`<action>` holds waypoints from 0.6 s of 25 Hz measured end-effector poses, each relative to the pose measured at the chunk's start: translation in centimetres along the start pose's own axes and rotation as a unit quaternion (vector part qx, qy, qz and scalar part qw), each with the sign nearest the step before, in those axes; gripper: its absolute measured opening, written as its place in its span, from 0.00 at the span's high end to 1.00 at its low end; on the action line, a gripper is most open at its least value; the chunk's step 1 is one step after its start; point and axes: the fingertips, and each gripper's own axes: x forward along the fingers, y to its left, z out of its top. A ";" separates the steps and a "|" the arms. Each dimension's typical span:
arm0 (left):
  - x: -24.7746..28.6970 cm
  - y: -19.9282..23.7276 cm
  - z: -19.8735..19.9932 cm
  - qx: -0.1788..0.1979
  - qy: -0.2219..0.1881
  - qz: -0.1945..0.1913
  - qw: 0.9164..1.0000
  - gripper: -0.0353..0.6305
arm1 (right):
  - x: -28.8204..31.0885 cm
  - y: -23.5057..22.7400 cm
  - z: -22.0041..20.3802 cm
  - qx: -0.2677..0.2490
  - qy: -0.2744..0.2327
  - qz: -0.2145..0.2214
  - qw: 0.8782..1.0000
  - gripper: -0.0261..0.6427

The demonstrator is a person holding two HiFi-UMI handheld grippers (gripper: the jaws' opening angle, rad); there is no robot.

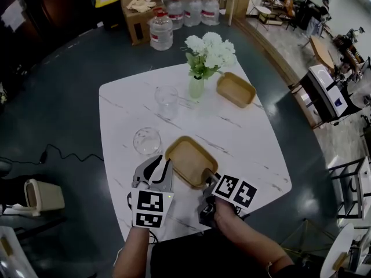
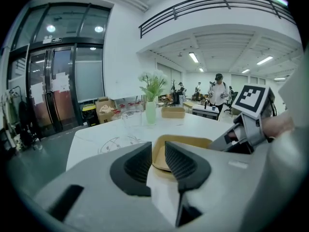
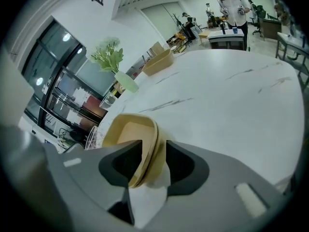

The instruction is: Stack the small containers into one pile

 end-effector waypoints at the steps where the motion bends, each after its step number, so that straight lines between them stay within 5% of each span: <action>1: 0.1 0.0 0.0 -0.002 0.001 -0.003 1.000 0.83 | 0.1 0.0 -0.1 0.001 0.002 -0.002 1.000 0.73; 15: 1.3 -0.3 -1.3 -0.012 0.037 -0.025 0.999 0.83 | 1.0 -1.0 0.2 -0.044 0.004 -0.048 0.998 0.89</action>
